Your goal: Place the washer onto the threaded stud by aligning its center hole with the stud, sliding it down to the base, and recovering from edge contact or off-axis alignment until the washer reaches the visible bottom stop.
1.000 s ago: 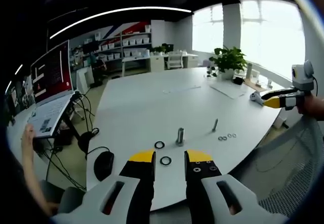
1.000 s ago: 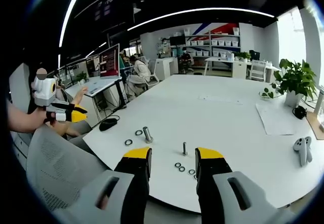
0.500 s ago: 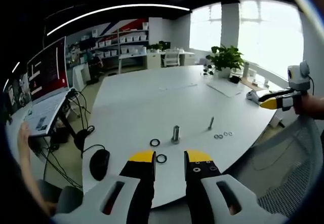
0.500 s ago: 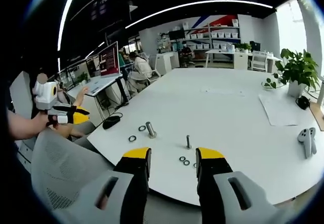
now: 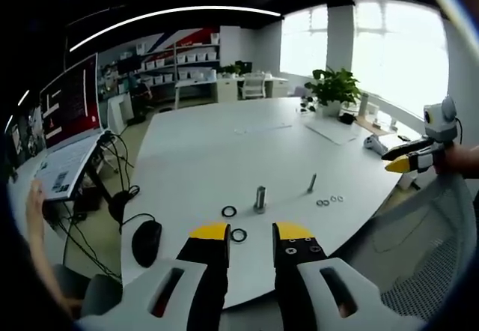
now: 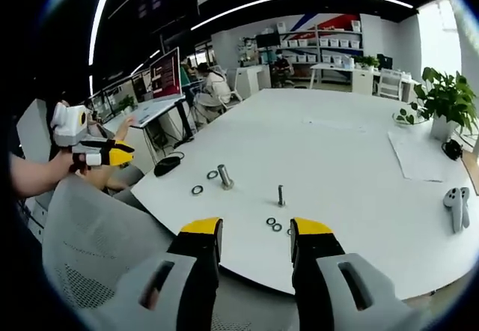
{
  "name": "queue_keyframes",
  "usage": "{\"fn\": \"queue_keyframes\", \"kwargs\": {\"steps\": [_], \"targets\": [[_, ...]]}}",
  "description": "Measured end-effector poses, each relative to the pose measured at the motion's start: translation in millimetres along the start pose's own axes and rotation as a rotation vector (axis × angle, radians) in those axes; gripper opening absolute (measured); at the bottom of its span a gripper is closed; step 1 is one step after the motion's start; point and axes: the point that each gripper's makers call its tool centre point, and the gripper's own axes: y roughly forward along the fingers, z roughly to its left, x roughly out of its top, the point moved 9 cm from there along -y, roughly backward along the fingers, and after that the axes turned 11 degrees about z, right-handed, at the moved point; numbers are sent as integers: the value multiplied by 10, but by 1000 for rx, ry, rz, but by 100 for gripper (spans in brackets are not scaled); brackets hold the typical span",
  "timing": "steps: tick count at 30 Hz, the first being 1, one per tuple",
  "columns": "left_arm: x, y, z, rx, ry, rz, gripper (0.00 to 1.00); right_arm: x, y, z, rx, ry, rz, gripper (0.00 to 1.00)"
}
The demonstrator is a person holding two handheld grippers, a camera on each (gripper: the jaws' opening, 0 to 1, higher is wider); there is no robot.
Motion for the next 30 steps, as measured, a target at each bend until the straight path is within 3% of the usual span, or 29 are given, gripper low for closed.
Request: {"fn": "queue_keyframes", "kwargs": {"steps": [4, 11, 17, 30], "targets": [[3, -4, -69, -14, 27, 12, 19, -35, 43, 75, 17, -72, 69, 40], [-19, 34, -6, -22, 27, 29, 19, -29, 34, 42, 12, -46, 35, 40], [-106, 109, 109, -25, 33, 62, 19, -37, 28, 54, 4, -49, 45, 40], [-62, 63, 20, -18, 29, 65, 18, -43, 53, 62, 8, -54, 57, 42]]}}
